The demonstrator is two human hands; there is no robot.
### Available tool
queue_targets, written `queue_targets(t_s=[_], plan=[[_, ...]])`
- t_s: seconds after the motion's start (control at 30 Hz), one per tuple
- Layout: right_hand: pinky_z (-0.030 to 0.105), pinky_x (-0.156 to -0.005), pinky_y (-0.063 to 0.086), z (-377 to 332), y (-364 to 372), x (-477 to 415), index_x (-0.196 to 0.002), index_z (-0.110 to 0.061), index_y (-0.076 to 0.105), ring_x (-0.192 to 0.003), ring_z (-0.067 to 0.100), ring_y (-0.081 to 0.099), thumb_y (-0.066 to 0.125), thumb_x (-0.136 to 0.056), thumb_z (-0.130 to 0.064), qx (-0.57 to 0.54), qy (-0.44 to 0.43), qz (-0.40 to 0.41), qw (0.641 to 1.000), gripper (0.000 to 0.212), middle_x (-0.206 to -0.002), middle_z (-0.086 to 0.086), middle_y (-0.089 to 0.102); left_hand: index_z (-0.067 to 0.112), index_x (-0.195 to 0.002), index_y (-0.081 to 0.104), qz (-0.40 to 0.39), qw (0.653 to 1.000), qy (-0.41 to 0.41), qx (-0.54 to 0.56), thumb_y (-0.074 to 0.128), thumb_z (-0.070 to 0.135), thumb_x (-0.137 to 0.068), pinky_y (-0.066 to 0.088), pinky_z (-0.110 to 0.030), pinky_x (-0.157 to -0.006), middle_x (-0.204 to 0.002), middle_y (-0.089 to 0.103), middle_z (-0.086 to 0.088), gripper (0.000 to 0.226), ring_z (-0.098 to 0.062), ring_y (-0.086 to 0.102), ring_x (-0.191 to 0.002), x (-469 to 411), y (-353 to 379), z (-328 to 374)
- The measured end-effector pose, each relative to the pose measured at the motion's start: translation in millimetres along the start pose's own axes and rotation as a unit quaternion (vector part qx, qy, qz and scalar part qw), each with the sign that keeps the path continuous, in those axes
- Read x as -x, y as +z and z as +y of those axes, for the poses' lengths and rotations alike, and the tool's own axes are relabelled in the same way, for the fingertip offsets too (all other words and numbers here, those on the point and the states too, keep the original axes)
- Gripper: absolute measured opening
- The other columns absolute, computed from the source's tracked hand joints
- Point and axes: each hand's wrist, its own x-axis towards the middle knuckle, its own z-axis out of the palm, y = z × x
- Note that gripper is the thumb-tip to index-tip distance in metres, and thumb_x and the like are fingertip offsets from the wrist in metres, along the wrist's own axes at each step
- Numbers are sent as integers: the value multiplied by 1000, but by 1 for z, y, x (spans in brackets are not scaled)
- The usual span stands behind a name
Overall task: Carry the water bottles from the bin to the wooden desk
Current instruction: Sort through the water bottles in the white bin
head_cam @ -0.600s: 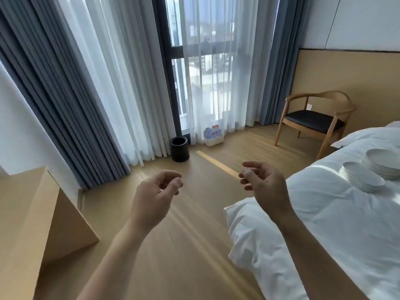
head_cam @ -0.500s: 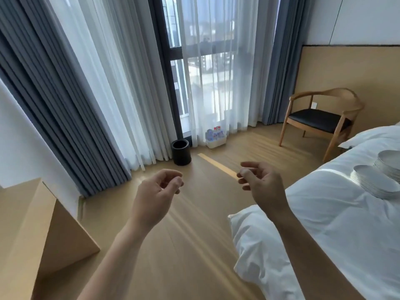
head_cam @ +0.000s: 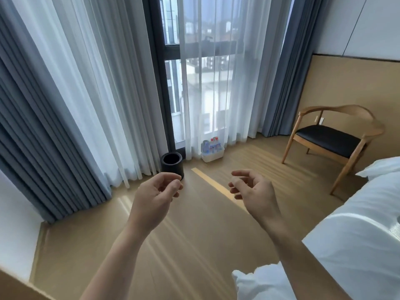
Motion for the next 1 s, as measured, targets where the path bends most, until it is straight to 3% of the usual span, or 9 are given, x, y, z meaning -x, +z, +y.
queue_targets(t_s=[0.2,0.3,0.53,0.7,0.83,1.0], plan=[[31,-70,56,-12,77,-123,-87,-24,63,-67,11,65,56,-87,-11,1,6,45,999,15,-79,1,70,18,-87,69,-31,999,3,32,57,9,-89,51,-13,-59,-79,72,-4,14,-3,63,-61,-154,-19,-32],[30,-69,57,-23,103,-177,-88,-24,62,-68,10,65,55,-87,-12,4,9,72,997,15,-81,2,70,15,-88,69,-68,997,1,35,57,9,-89,51,-17,-62,-77,72,-3,13,-2,61,-60,-228,-18,-34],[31,-70,57,-1,129,-291,-85,-26,61,-69,11,65,54,-88,-11,12,47,114,992,17,-85,4,70,18,-85,69,-127,991,11,28,58,9,-88,51,-15,-60,-74,70,-1,16,0,60,-57,-358,10,-64],[32,-68,56,33,130,-392,-85,-24,63,-69,15,64,54,-88,-9,-6,68,130,989,17,-83,6,69,21,-84,70,-137,990,-8,10,58,11,-88,51,-23,-65,-72,71,1,16,-3,61,-59,-454,44,-94],[31,-67,53,60,130,-499,-95,-12,65,-68,16,62,54,-87,-7,-28,78,111,990,14,-77,4,68,22,-86,68,-109,994,-3,-19,57,10,-89,53,-20,-62,-76,72,0,17,-2,62,-61,-541,78,-109],[31,-69,55,74,125,-623,-87,-22,65,-67,13,64,55,-87,-11,-23,89,48,995,15,-79,4,70,13,-96,67,-83,996,-19,-33,55,10,-90,53,-15,-60,-81,71,-5,14,-1,63,-62,-643,129,-114]])
